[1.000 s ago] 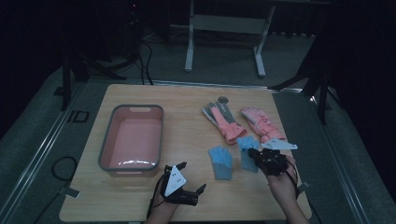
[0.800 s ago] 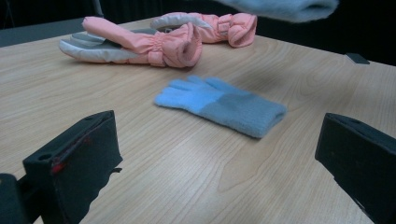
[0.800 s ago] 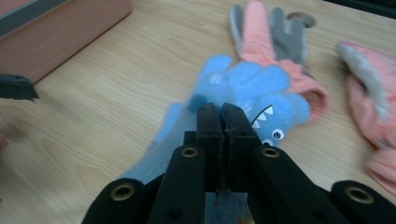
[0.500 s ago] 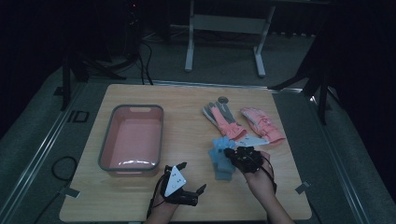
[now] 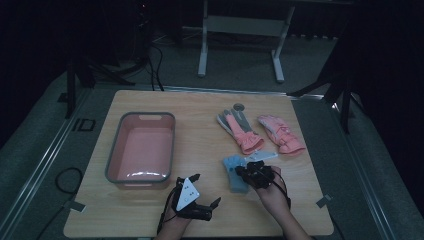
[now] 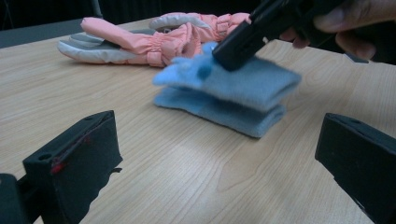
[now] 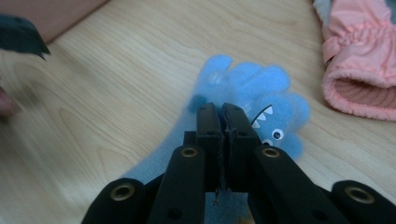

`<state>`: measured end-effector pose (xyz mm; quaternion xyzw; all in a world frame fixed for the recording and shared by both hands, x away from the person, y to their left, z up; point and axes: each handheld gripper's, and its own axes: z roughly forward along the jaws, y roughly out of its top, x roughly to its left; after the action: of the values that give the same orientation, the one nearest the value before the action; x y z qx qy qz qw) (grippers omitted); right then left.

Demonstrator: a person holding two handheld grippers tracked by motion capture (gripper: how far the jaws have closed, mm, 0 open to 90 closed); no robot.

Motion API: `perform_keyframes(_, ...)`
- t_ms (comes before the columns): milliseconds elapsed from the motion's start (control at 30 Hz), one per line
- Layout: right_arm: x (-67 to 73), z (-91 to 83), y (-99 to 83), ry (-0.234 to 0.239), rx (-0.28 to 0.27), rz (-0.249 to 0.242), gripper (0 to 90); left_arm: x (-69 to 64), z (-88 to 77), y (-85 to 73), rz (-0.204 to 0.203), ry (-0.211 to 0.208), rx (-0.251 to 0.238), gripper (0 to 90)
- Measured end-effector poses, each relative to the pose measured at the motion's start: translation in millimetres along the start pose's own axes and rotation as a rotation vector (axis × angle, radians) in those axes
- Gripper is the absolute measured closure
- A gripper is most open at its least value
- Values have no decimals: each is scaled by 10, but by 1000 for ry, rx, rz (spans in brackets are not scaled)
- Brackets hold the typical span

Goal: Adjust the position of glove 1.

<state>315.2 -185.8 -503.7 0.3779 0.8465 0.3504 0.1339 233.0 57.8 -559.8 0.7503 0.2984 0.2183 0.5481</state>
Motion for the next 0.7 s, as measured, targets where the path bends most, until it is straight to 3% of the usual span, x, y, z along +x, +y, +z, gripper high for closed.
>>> perform_keyframes(233,-84,157,-61,4,43,13,861,-1,0,0,0,1,0,0)
perform_keyframes(467,-169,220,-131,44,65,27,855,2,0,0,-2,0,-1,0)
perform_keyframes(700,-154,258,-183,73,75,-7,812,2,3,2,-2,-2,3,0)
